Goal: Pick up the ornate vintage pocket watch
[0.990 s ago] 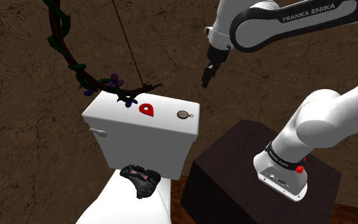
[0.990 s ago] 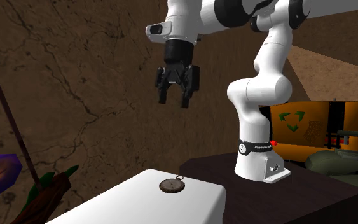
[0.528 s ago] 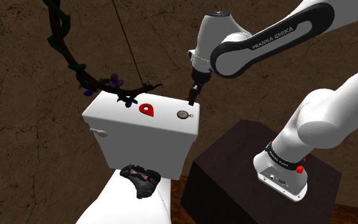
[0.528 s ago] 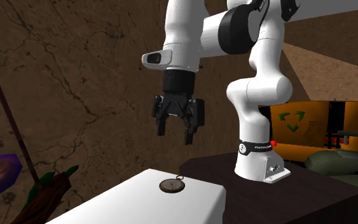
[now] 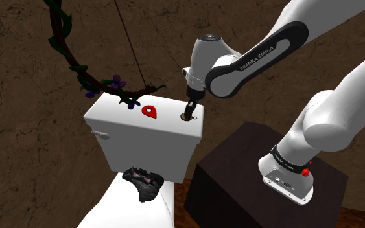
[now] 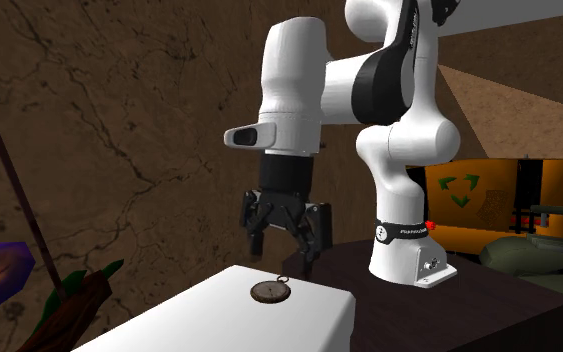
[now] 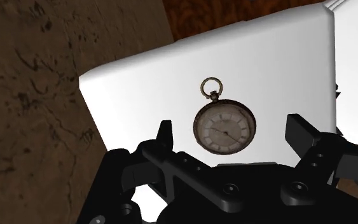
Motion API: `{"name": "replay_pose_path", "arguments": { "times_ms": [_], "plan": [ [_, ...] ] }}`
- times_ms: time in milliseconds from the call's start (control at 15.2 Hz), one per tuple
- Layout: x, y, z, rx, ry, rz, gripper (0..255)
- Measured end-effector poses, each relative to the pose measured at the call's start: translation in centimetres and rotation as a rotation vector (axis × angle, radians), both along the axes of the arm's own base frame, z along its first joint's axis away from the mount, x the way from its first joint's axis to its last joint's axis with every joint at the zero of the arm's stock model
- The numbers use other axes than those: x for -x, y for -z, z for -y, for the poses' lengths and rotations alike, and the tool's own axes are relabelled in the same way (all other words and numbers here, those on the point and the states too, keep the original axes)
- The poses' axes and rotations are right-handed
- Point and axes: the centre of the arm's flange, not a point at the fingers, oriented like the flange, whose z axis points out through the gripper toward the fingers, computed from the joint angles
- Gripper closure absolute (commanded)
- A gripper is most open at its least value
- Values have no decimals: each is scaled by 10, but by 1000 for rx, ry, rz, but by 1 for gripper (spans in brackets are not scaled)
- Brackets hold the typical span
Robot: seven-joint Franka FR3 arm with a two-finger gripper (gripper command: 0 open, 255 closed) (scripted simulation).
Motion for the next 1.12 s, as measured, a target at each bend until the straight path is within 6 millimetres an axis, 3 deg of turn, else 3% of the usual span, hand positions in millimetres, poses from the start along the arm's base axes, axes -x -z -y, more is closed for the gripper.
{"name": "replay_pose_path", "arguments": {
  "times_ms": [264, 330, 1122],
  "plan": [
    [-1, 22, 0, 0, 0, 0, 0],
    [0, 23, 0, 0, -1, 0, 255],
    [-1, 18, 0, -1, 0, 1, 255]
  ]
}}
